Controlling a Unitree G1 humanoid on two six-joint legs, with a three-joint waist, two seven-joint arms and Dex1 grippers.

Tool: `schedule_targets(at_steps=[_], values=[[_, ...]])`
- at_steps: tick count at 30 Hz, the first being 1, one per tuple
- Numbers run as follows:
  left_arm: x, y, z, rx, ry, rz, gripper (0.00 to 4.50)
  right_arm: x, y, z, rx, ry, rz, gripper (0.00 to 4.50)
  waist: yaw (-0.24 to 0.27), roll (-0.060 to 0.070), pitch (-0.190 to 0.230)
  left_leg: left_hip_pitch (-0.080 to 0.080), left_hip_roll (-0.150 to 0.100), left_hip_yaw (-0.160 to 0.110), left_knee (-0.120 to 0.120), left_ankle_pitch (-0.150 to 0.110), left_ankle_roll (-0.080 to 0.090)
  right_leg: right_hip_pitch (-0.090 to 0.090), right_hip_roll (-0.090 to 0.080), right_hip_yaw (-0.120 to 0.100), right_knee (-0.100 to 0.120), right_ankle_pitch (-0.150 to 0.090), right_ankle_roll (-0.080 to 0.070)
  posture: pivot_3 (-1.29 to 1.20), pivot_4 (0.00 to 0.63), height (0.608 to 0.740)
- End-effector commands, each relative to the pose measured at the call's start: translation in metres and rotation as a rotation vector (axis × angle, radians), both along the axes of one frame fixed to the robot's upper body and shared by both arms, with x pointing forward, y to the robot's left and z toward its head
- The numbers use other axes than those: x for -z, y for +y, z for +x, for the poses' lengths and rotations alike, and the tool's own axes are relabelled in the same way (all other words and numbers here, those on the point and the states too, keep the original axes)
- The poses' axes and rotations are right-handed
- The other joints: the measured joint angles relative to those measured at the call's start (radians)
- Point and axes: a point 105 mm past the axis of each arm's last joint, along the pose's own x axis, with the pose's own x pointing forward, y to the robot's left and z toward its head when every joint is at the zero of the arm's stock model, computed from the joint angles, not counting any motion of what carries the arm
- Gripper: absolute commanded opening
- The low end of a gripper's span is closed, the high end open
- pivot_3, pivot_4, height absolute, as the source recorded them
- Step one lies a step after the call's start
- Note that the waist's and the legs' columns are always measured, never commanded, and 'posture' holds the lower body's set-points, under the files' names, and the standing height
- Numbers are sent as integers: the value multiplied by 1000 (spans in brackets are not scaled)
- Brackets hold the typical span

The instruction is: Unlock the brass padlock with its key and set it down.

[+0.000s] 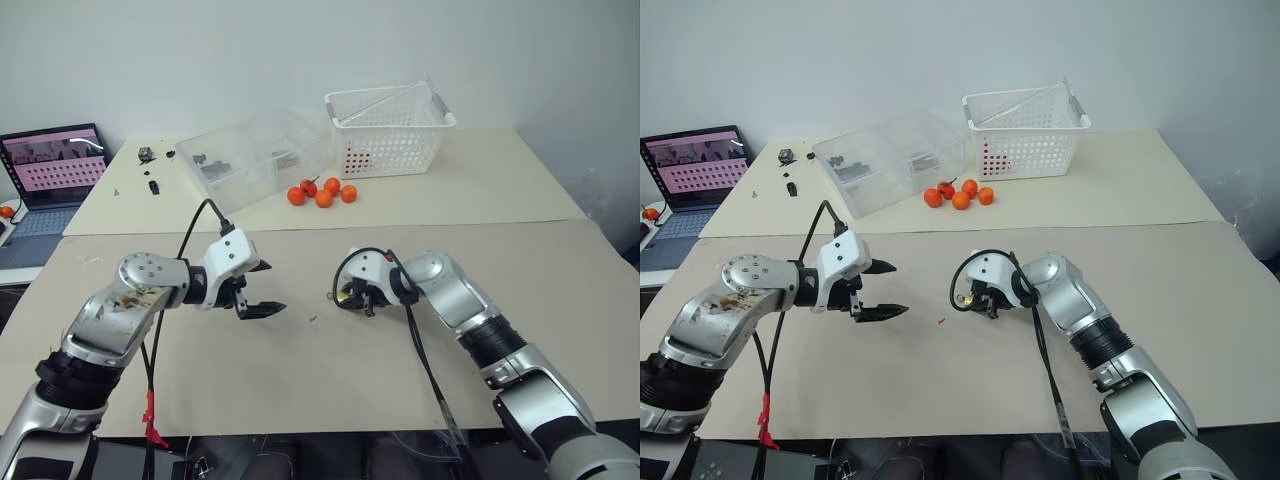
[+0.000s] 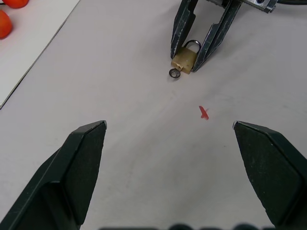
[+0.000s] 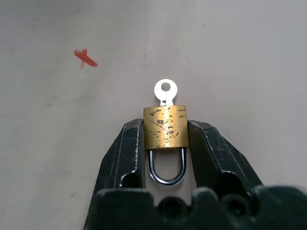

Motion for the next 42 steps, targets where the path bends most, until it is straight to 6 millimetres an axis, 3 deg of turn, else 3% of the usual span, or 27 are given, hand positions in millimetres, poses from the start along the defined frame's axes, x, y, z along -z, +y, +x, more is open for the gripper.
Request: schedule_targets(at_steps=[1, 15, 26, 42], values=[[-10, -3, 2, 23, -48, 8, 4500, -5, -8, 2, 33, -22, -1, 2554, 0, 0, 0, 0, 0, 0, 0, 0, 0, 0, 0, 0, 0, 0, 0, 0, 150, 740], [-9, -2, 1, 14, -49, 12, 4500, 0, -13, -6, 9, 11, 13, 2554, -2, 0, 0, 0, 0, 1, 0, 0, 0, 0, 0, 0, 0, 0, 0, 0, 150, 740], [-7, 1, -1, 0, -50, 21, 4500, -9, 9, -9, -57, 4, 57, 2554, -9, -1, 0, 0, 1, 1, 0, 0, 0, -1, 0, 1, 0, 0, 0, 0, 150, 740], [-6, 3, -3, -11, -53, 31, 4500, -3, 13, 0, -52, 4, 61, 2554, -10, -1, 0, 0, 1, 3, -1, 0, 0, -3, 1, 2, 1, 0, 0, 0, 150, 740]])
